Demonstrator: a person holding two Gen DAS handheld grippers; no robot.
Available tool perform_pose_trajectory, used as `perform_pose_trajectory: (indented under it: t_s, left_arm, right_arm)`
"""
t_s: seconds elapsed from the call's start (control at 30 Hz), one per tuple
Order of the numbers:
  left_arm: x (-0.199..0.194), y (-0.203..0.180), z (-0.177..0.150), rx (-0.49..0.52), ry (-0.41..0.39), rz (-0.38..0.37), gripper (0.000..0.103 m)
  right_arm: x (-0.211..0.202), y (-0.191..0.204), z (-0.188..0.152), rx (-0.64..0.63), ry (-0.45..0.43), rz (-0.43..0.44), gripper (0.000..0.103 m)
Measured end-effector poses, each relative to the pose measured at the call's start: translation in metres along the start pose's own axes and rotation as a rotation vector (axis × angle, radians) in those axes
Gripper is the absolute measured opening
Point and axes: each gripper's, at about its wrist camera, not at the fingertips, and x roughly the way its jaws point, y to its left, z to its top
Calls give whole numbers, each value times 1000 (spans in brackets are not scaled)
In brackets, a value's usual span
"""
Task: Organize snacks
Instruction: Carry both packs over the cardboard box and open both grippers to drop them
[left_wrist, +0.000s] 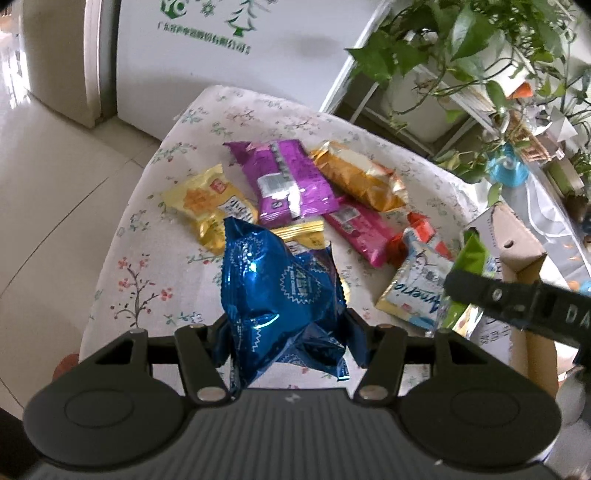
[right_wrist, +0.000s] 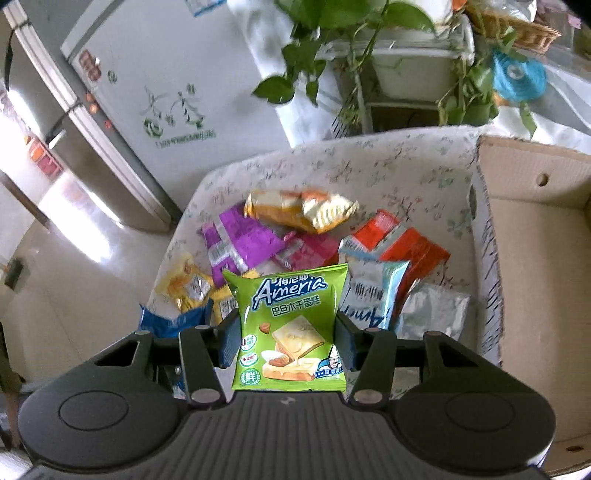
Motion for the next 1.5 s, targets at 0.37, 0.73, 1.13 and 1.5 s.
perform_pose_trajectory:
  t_s: [0.37, 0.73, 1.13, 1.5]
  left_arm:
    - [-9, -58, 0, 84, -3, -92, 59]
    - [-8, -155, -11, 230, 21, -228, 59]
    - [23, -235, -33, 303, 112, -337, 61]
    - [14, -222, -33, 338, 80, -282, 81]
  right_arm:
    - [-55, -53, 22, 152, -166, -49, 59]
    - [-105, -119, 29, 337, -253, -133, 59]
    - [-125, -149, 24, 440, -285, -222, 60]
    - [-129, -155, 21, 491, -307, -188, 74]
